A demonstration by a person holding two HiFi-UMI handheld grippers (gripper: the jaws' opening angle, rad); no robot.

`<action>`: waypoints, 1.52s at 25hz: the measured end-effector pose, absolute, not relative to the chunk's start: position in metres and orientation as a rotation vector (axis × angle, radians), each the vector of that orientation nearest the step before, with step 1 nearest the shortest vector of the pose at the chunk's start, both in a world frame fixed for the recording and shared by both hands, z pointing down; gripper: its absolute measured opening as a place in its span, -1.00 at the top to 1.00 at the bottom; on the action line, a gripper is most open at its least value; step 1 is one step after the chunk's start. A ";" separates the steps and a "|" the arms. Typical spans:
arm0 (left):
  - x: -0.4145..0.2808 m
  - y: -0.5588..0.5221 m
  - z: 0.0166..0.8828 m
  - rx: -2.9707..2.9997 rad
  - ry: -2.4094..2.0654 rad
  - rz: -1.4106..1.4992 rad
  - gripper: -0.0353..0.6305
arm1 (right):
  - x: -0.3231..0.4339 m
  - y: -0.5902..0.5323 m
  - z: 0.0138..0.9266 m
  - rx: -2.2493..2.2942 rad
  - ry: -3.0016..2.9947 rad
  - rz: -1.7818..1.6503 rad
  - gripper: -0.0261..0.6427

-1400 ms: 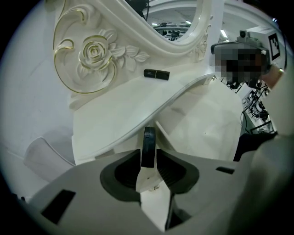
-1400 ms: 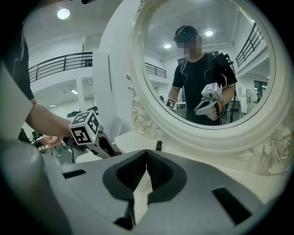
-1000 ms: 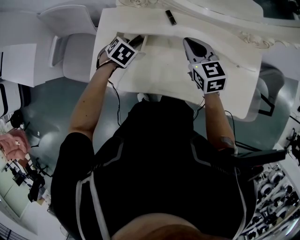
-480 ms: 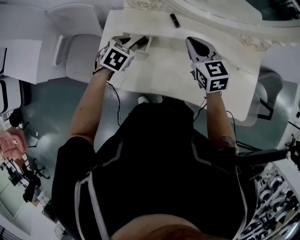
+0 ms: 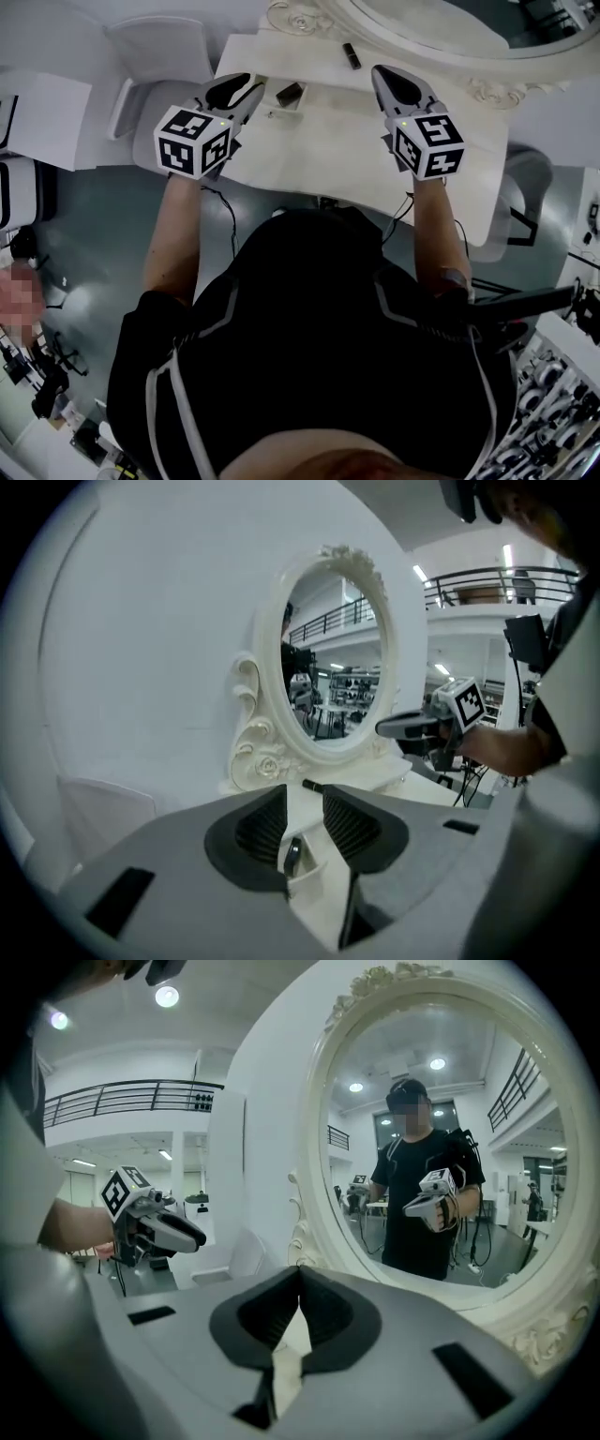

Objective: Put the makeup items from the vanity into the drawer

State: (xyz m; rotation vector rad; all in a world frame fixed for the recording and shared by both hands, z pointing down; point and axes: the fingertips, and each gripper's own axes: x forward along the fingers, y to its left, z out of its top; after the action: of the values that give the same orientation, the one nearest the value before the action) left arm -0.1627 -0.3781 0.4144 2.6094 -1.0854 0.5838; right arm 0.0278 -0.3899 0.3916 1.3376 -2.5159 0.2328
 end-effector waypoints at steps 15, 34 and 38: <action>-0.216 -0.337 0.265 2.646 -1.297 -0.091 0.56 | 0.016 -0.356 0.282 1.441 -2.578 0.047 0.90; -0.234 -0.334 0.233 2.645 -1.587 -0.057 0.88 | 0.040 -0.324 0.242 1.611 -2.498 -0.019 0.91; -0.226 -0.330 0.236 2.657 -1.550 -0.039 0.88 | 0.041 -0.321 0.241 1.613 -2.493 -0.026 0.91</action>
State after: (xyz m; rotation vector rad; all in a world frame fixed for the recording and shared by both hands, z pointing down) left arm -0.2262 -0.3296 0.2358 2.6574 -1.5500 -0.0387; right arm 0.0412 -0.3214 0.2411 1.6131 -2.4934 -0.0256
